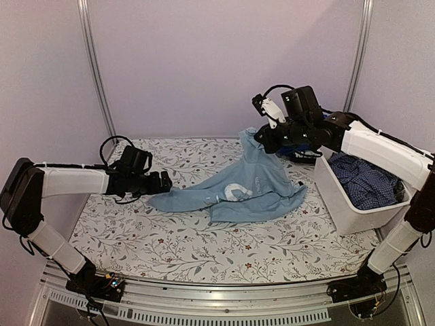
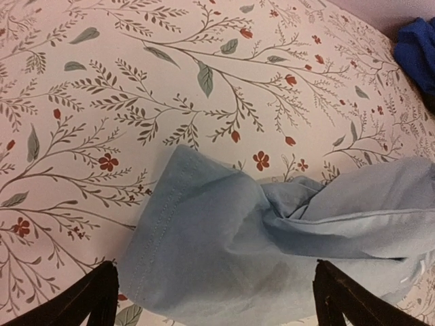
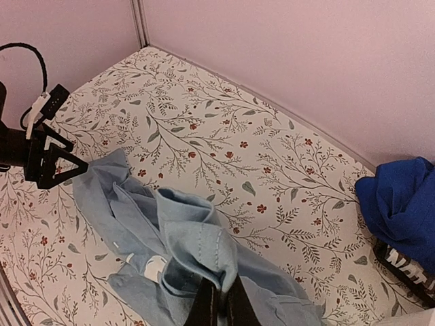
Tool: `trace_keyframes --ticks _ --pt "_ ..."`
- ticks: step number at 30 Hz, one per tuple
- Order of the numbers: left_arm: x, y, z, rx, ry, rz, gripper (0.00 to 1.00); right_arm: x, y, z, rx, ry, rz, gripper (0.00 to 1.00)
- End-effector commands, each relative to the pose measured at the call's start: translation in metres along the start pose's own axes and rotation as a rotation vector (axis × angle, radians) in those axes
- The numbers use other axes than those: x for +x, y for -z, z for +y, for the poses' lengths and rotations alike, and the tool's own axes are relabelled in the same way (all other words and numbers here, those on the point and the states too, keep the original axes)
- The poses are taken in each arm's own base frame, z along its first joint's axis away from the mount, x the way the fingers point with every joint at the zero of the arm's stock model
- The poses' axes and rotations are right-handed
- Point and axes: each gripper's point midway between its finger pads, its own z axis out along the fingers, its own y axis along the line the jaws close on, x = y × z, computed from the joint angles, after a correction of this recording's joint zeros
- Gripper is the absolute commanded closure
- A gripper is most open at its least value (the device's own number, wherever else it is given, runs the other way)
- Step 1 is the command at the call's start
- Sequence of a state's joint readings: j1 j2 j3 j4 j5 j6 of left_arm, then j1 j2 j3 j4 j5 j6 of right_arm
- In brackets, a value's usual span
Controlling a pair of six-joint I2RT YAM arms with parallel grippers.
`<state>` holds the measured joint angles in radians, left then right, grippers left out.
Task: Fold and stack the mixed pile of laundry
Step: Adjust the crumpled T-shirt at the center of the board.
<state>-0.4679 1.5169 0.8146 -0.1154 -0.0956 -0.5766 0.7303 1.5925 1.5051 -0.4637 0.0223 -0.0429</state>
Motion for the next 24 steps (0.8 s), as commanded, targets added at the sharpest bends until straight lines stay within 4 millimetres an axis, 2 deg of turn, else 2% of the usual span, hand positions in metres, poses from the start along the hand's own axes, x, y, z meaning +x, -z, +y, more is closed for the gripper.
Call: trace_keyframes --ticks 1,3,5,7,9,12,13,15,20,22,24 --pt "0.01 -0.004 0.007 0.002 -0.002 0.016 0.0 -0.026 0.043 -0.027 0.11 -0.023 -0.096 1.0" --pt "0.014 -0.006 0.009 0.005 -0.004 0.023 0.0 -0.044 0.075 -0.032 0.13 -0.034 -0.187 1.0" --pt "0.017 -0.008 0.01 0.006 -0.005 0.028 0.0 -0.049 0.097 -0.021 0.064 -0.029 -0.231 1.0" --pt "0.019 -0.01 0.009 0.016 -0.002 0.038 0.0 -0.033 0.102 -0.001 -0.052 -0.029 -0.216 1.0" --pt "0.021 -0.012 0.007 0.027 -0.003 0.044 0.0 -0.008 0.103 0.011 -0.12 -0.056 -0.174 1.0" --pt "0.017 -0.013 0.003 0.049 -0.009 0.03 0.0 0.039 0.101 0.017 -0.15 -0.138 -0.096 1.0" --pt "0.017 -0.013 -0.003 0.079 -0.021 0.038 0.0 0.053 0.102 0.017 -0.151 -0.168 -0.076 1.0" --pt "0.008 -0.011 -0.025 0.189 -0.062 0.016 0.0 0.081 0.104 0.024 -0.185 -0.216 -0.031 1.0" --pt "0.007 -0.014 -0.049 0.283 -0.126 0.039 0.01 0.171 0.091 0.054 -0.327 -0.414 0.16 1.0" --pt "0.011 -0.018 -0.057 0.309 -0.15 0.061 0.03 0.204 0.088 0.056 -0.323 -0.489 0.209 1.0" --pt "0.015 -0.025 -0.064 0.3 -0.183 0.085 0.05 0.222 0.088 0.051 -0.28 -0.538 0.235 1.0"
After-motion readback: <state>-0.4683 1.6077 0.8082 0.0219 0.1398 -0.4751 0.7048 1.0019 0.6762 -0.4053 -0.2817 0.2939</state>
